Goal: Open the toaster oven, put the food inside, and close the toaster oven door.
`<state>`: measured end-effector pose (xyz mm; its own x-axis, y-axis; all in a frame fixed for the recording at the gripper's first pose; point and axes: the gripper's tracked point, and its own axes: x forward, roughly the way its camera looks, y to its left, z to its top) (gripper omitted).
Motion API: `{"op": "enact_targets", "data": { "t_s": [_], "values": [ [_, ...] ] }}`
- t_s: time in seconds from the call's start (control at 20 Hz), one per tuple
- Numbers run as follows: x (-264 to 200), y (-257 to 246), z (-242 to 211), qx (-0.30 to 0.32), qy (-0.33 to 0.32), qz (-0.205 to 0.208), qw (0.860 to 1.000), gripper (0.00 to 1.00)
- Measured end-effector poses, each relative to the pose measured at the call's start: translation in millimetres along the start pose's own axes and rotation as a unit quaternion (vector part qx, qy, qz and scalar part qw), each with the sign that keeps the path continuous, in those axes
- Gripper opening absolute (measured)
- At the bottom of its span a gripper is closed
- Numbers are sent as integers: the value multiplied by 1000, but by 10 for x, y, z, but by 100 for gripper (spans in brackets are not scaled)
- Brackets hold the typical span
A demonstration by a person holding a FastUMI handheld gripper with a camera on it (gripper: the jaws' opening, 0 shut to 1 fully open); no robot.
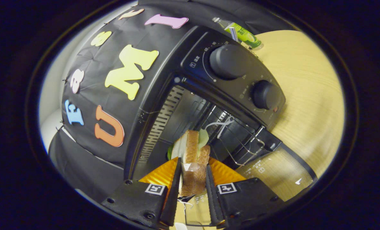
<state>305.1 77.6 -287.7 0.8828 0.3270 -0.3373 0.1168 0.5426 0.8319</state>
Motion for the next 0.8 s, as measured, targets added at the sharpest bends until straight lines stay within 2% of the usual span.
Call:
{"op": "enact_targets", "data": {
  "t_s": [0.35, 0.65, 0.75, 0.8],
  "values": [
    [250, 44, 122, -34, 17, -3, 999, 46],
    [384, 100, 196, -88, 29, 7, 996, 53],
    [386, 61, 190, -119, 27, -5, 993, 59],
    [379, 79, 167, -134, 24, -4, 991, 66]
  ]
}}
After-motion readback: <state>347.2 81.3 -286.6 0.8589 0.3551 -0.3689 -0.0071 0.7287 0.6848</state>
